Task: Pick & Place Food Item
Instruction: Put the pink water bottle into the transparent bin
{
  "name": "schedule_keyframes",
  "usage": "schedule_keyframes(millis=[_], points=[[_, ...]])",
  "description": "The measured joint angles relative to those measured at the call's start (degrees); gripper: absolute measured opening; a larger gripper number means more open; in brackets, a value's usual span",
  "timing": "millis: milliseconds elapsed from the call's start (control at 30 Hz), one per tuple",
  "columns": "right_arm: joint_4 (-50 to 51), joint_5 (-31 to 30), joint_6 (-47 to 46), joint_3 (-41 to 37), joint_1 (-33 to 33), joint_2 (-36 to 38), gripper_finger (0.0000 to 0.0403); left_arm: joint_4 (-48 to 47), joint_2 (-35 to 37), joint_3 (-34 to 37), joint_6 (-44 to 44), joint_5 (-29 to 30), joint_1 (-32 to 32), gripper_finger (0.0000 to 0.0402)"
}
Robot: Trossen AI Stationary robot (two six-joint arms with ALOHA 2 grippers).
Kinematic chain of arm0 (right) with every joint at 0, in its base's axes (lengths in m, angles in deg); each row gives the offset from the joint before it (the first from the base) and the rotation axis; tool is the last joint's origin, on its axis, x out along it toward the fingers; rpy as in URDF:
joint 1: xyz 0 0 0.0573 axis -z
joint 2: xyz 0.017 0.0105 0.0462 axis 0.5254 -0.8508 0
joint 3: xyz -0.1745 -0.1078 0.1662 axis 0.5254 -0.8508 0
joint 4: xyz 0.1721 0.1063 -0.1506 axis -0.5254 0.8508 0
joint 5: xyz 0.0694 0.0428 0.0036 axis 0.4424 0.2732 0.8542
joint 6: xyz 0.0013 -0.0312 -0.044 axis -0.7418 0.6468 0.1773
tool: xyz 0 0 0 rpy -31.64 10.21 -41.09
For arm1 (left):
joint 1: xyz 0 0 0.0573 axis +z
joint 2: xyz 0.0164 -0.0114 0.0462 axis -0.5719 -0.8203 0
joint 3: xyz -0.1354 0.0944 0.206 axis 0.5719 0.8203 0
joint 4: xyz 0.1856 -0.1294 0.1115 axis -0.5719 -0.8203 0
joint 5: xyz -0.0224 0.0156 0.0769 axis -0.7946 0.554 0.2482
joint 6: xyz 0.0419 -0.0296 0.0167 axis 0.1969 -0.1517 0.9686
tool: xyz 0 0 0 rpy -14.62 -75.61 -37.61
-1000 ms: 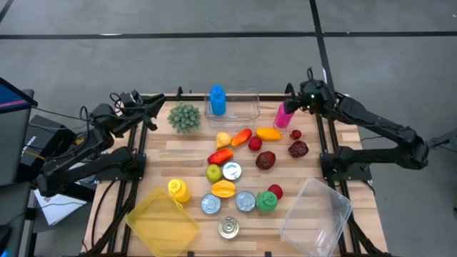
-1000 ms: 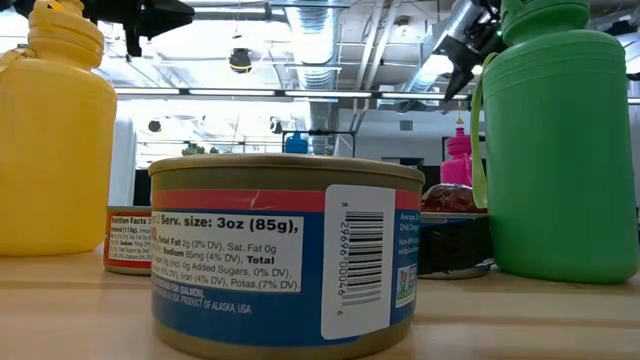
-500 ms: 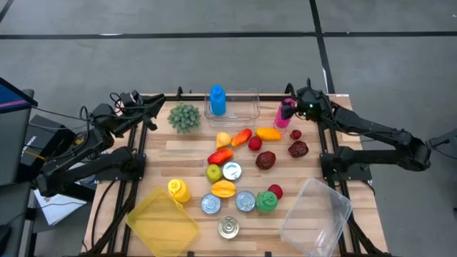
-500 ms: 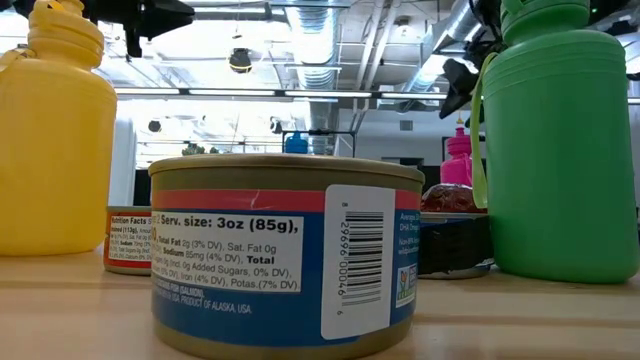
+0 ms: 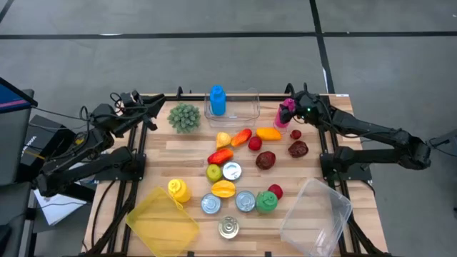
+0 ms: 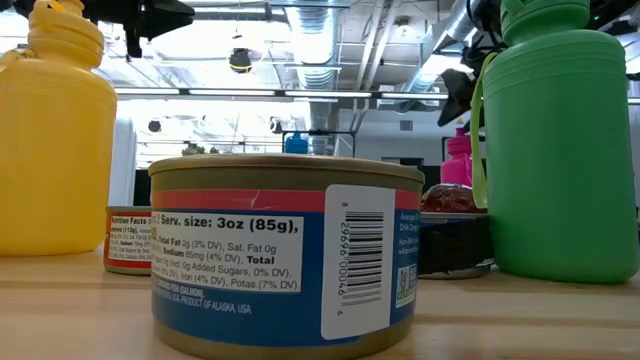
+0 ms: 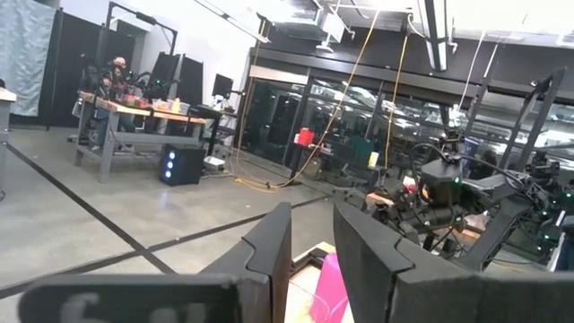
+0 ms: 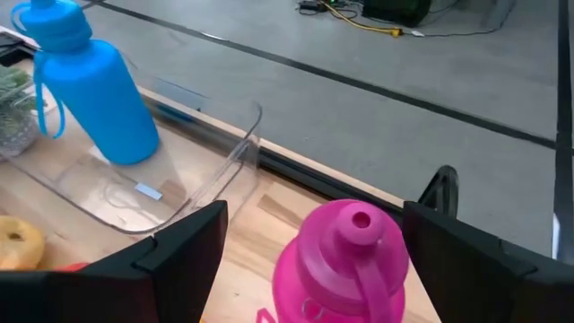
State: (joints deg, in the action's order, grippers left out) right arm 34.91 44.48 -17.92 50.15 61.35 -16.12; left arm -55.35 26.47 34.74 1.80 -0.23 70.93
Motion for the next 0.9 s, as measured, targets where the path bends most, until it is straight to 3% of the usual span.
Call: schedule_keyframes(millis=[500,733,900], points=[[-5.45,0.04,-0.26,-3.89,0.0,0.07,0.0311,-0.09,0.0,-0.02,0.11,0.0,0.01,0.0076],[-5.52,0.04,-0.02,-3.91,0.01,0.07,0.0262,-0.09,-0.02,-0.02,0.11,0.0,0.01,0.0076],[-4.89,-0.01,-0.39,-3.91,0.15,0.07,0.0195,-0.11,-0.09,-0.02,0.13,0.0,0.01,0.0076]])
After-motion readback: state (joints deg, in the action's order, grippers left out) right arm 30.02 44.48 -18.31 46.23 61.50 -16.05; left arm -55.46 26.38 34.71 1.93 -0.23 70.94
